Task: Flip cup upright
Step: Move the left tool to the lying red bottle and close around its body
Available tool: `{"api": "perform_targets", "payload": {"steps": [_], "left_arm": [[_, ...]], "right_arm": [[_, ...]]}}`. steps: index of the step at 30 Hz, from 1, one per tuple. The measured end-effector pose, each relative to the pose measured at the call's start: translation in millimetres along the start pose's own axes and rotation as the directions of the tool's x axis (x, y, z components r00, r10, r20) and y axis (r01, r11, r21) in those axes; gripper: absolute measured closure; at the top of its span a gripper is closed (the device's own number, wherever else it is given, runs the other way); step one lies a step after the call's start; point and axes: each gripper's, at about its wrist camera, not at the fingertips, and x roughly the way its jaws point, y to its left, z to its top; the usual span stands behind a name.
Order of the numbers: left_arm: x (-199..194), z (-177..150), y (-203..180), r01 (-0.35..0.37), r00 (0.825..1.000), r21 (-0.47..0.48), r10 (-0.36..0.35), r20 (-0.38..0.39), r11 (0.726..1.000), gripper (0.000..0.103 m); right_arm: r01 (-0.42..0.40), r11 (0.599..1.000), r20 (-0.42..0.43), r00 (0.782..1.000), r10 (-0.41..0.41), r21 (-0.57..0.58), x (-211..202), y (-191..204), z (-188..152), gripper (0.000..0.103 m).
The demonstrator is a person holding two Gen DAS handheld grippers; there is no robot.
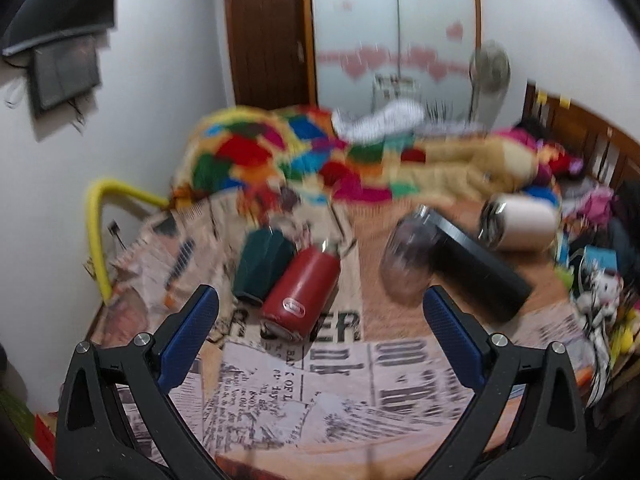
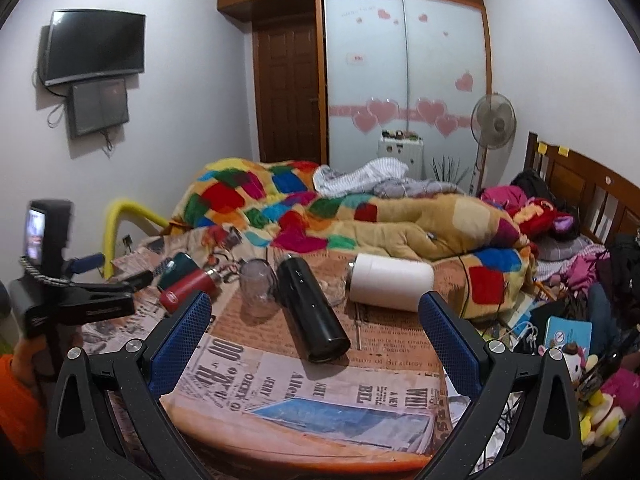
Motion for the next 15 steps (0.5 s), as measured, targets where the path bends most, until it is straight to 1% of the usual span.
{"api": "perform_targets", "payload": {"steps": [3, 4, 5, 6, 7, 10, 11, 12, 15], "left_arm": [[49, -4, 12, 0.033, 0.995, 0.001, -0.033, -0.098, 0.999, 0.011], [61, -5, 16, 0.039, 0.992, -0.006, -0.04, -0.124, 0.999, 0.015], [76, -5, 21, 0.049, 0.987, -0.018, -0.051, -0.155, 0.999, 0.016], [88, -6, 26, 0.057, 0.982, -0.03, -0.061, -0.18, 0.998, 0.021], [100, -6, 31, 0.064, 0.976, -0.043, -0.071, -0.206, 0.997, 0.023], [117, -6, 38, 0.09, 0.965, -0.061, -0.102, -0.241, 0.994, 0.023], [123, -6, 40, 0.11, 0.957, -0.076, -0.126, -0.261, 0.991, 0.023], [127, -5, 41, 0.125, 0.95, -0.086, -0.144, -0.277, 0.988, 0.025], [137, -3, 39, 0.142, 0.938, -0.086, -0.162, -0.306, 0.986, 0.027]], "right_arm": [[0.01, 1.0, -0.033, 0.999, -0.01, 0.007, 16, -2, -2, 0.0], [0.011, 1.0, -0.044, 0.999, -0.01, 0.01, 21, -2, -3, 0.0], [0.011, 1.0, -0.058, 0.998, -0.01, 0.014, 27, -3, -4, 0.0], [0.012, 1.0, -0.072, 0.997, -0.011, 0.017, 32, -3, -4, 0.0], [0.013, 1.0, -0.081, 0.997, -0.012, 0.017, 37, -3, -5, 0.0], [0.017, 1.0, -0.103, 0.995, -0.016, 0.01, 48, -3, -8, 0.0], [0.018, 1.0, -0.109, 0.994, -0.017, 0.008, 50, -2, -9, 0.0], [0.017, 1.0, -0.112, 0.994, -0.016, 0.009, 54, -3, -8, 0.0], [0.013, 1.0, -0.122, 0.993, -0.012, 0.007, 60, -2, -9, 0.0]]}}
